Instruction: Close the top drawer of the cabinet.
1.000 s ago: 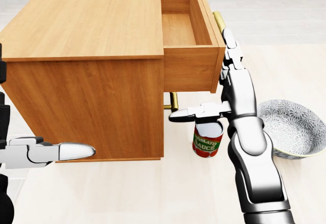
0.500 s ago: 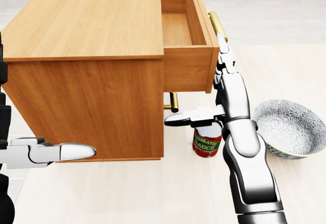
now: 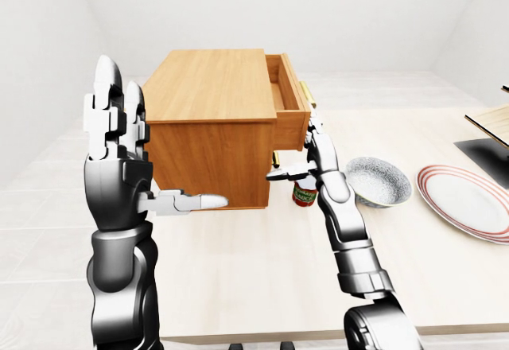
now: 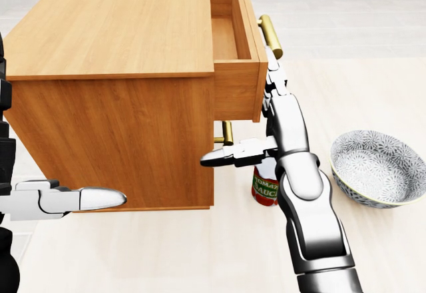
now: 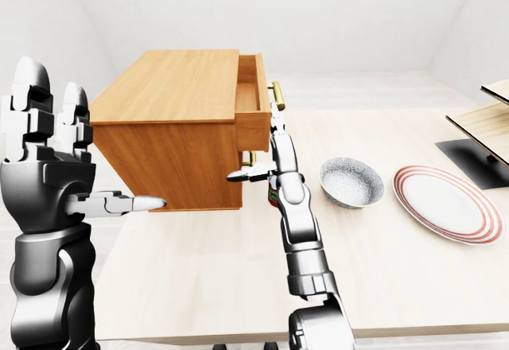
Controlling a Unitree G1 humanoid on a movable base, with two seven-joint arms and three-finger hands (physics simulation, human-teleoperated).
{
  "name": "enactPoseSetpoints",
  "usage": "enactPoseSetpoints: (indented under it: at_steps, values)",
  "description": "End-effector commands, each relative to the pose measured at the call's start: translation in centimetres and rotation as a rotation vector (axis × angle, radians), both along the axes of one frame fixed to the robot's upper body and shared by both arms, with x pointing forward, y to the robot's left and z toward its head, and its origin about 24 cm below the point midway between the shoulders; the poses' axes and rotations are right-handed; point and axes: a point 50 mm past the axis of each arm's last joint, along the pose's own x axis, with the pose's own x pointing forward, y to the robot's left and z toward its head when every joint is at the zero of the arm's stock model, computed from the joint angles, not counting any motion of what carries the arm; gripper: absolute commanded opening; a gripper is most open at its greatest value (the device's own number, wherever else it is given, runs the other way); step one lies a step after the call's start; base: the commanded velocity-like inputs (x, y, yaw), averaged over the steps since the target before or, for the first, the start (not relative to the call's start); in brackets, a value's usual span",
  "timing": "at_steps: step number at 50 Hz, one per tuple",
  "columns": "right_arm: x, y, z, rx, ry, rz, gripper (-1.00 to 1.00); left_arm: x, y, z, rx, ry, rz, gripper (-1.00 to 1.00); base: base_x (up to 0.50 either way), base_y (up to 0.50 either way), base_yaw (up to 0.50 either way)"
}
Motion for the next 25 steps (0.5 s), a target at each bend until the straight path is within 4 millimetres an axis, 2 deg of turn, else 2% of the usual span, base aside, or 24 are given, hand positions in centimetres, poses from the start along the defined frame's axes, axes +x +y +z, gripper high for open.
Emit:
enactPoseSetpoints:
  at_steps: [1, 25]
  values:
    - [-0.4, 5.0, -1.6, -0.076, 0.067, 0.199, 1.00, 0.0, -0.1, 0.1, 0.001, -0.006, -0.003, 1.00, 0.00, 0.00, 0.00]
    - [-0.4, 6.7, -1.9, -0.088, 0.085, 0.245, 1.00, 0.0, -0.1, 0.0, 0.003, 0.001, -0.004, 1.00, 0.00, 0.00, 0.00]
